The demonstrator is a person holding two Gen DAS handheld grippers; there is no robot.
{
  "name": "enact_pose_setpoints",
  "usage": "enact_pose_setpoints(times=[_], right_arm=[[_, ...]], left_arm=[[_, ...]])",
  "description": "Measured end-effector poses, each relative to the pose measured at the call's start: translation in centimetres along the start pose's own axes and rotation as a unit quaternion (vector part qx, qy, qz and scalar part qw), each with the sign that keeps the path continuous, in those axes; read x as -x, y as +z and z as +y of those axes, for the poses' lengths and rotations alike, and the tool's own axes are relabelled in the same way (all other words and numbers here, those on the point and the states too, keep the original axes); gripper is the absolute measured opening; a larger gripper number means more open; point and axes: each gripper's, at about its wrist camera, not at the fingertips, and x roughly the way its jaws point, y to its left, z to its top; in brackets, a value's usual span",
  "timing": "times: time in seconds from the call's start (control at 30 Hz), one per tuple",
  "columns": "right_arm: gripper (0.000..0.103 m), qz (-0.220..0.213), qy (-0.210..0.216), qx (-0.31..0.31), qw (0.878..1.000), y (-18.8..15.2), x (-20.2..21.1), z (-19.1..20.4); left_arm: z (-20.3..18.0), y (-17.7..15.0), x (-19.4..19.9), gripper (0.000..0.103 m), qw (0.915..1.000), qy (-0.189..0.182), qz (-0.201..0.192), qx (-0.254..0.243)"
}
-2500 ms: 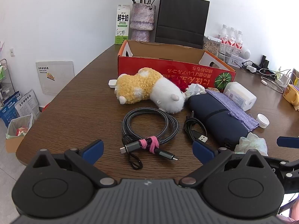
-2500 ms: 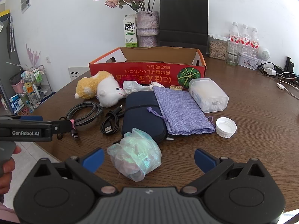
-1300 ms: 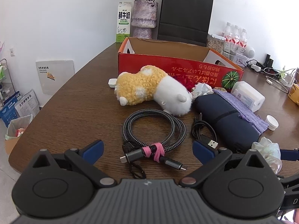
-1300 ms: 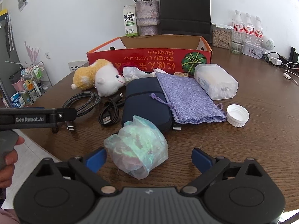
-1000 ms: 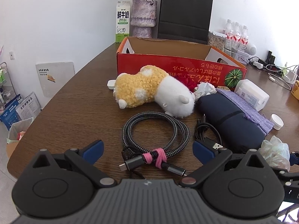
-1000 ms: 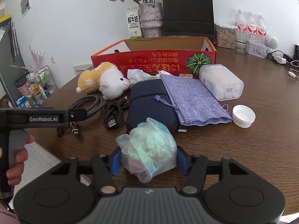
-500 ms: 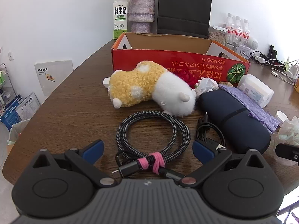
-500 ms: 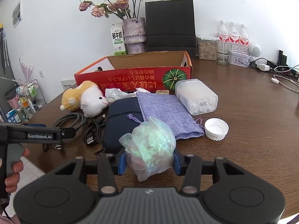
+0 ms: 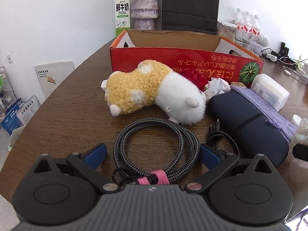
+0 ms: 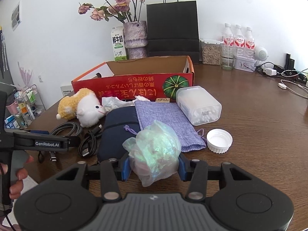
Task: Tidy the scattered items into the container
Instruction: 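Lift the cable and plastic bag and carry both toward the cardboard box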
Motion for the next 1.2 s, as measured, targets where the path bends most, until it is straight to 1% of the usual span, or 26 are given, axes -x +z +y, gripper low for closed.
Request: enact_pose_setpoints(times=[0.13, 0.17, 0.2, 0.4, 0.57, 0.8, 1.2], right_arm=[[0.046, 0.001, 0.001, -0.002, 1.0, -0.1, -0.1, -0.1], [0.046, 0.0, 0.002, -0.002, 1.0, -0.1, -0.2, -0.1], [0.046, 0.0, 0.002, -0.002, 1.0, -0.1, -0.2, -0.1], [0.046, -0.002, 0.006, -0.002, 1.0, -0.2, -0.2, -0.1], [0.046, -0.006, 0.008, -0.003, 1.0, -0.2, -0.1, -0.1], [0.046, -0.011, 0.007, -0.003, 1.0, -0.1, 0.0, -0.1], [0.046, -0.04, 0.001, -0.004, 0.999, 1.3, 0.2, -0.3]], left_arm=[[-0.3, -0.1, -0.1, 0.102, 1.0, 0.003, -0.002, -0.006], [-0.3, -0.1, 0.0, 0.099, 1.0, 0.0, -0.003, -0.007], [-0.3, -0.1, 0.1, 0.094, 0.9999, -0.001, -0.005, -0.009], [-0.2, -0.2, 0.5, 0.091, 0.9999, -0.004, -0.01, -0.003], [0.2, -0.2, 0.8, 0.09, 0.9998, -0.006, -0.013, 0.011], [0.5, -0.1, 1.7, 0.089, 0.9994, -0.005, -0.029, 0.016], [1.0, 1.0, 4.0, 0.088, 0.9968, -0.014, -0.074, 0.029]])
